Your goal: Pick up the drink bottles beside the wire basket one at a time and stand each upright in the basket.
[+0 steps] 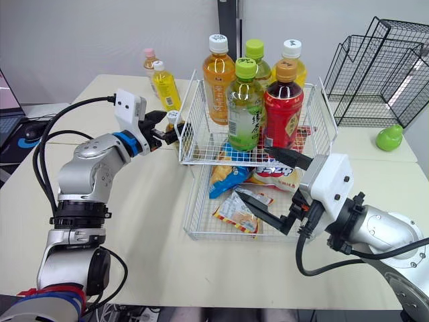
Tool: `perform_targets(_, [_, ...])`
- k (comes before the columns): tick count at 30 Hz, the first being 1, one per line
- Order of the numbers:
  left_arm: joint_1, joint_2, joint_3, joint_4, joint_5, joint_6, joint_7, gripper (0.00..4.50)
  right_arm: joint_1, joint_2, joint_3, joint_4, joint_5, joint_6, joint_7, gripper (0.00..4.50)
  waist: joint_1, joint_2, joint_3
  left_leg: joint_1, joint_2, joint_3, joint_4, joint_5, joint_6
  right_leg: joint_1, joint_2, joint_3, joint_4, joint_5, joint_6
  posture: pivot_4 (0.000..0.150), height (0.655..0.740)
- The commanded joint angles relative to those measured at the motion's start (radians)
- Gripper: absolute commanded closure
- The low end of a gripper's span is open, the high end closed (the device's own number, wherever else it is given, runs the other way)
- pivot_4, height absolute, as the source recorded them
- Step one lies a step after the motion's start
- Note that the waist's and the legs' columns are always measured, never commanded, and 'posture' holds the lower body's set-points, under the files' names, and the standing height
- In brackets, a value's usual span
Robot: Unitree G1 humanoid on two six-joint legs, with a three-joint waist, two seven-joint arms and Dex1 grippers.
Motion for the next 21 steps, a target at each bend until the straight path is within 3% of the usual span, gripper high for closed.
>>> perform_targets(1, [-0.038,-0.014,0.008,0.002,0.006,-0.032,0.017,0.22,-0.016,0.003,-0.008,-0.027,-0.008,-0.008,-0.01,0.0,0.0,0.0,0.0,0.0,0.0,0.0,0.0,0.0,0.0,0.0,0.0,0.0,0.0,0.0,0.0,0.15,0.736])
perform_targets(3, [-0.048,-0.021,0.009,0.016,0.007,-0.038,0.022,0.59,-0.02,0.004,-0.004,-0.024,-0.014,-0.008,-0.011,0.0,0.0,0.0,0.0,0.0,0.0,0.0,0.0,0.0,0.0,0.0,0.0,0.0,0.0,0.0,0.0,0.15,0.736])
perform_targets(11, [-0.045,-0.024,0.013,0.015,-0.005,-0.033,0.018,3.1,-0.027,0.016,-0.001,-0.02,-0.039,-0.008,-0.016,0.0,0.0,0.0,0.0,0.0,0.0,0.0,0.0,0.0,0.0,0.0,0.0,0.0,0.0,0.0,0.0,0.15,0.736])
perform_targets(21, [-0.02,-0.01,0.02,-0.031,-0.018,-0.011,0.007,3.14,-0.022,0.016,-0.018,-0.022,-0.051,-0.009,-0.014,0.0,0.0,0.0,0.0,0.0,0.0,0.0,0.0,0.0,0.0,0.0,0.0,0.0,0.0,0.0,0.0,0.15,0.736])
